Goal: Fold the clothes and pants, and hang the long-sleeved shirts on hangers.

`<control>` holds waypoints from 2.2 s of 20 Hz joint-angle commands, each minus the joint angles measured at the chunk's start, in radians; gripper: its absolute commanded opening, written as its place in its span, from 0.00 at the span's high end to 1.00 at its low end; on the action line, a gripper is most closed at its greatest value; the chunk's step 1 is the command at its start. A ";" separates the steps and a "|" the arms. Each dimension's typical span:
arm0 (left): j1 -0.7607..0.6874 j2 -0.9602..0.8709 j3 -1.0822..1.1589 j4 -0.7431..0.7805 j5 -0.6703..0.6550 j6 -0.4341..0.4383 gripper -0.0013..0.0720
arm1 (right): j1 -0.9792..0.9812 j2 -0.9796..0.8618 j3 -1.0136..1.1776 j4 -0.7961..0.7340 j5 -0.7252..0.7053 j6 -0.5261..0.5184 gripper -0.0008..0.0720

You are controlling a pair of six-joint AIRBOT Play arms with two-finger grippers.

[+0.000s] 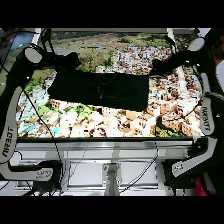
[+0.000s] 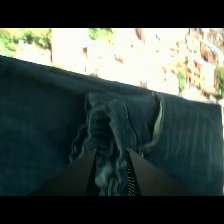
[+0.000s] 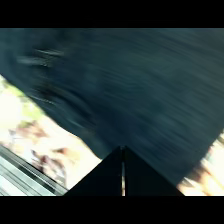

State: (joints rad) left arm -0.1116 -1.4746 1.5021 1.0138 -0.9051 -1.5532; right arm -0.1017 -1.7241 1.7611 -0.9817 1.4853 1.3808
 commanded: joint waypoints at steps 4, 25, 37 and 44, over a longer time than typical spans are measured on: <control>0.001 0.027 0.001 0.000 -0.105 0.043 0.67 | -0.249 0.244 -0.674 0.416 -0.130 -0.354 0.91; -0.020 0.021 0.001 -0.003 -0.110 0.081 0.34 | -0.109 -0.038 -0.586 0.274 -0.209 -0.176 0.06; -0.082 0.021 0.001 -0.003 -0.110 0.104 0.34 | -0.151 -0.082 -0.467 0.333 -0.214 -0.160 0.06; -0.082 -0.002 0.000 0.000 -0.110 0.103 0.34 | -0.040 -0.173 -0.461 0.399 -0.250 -0.159 0.09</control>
State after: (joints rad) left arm -0.1917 -1.4654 1.5021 1.0122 -1.0153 -1.4506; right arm -0.1921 -1.8683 1.2976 -0.5964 1.2583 1.2228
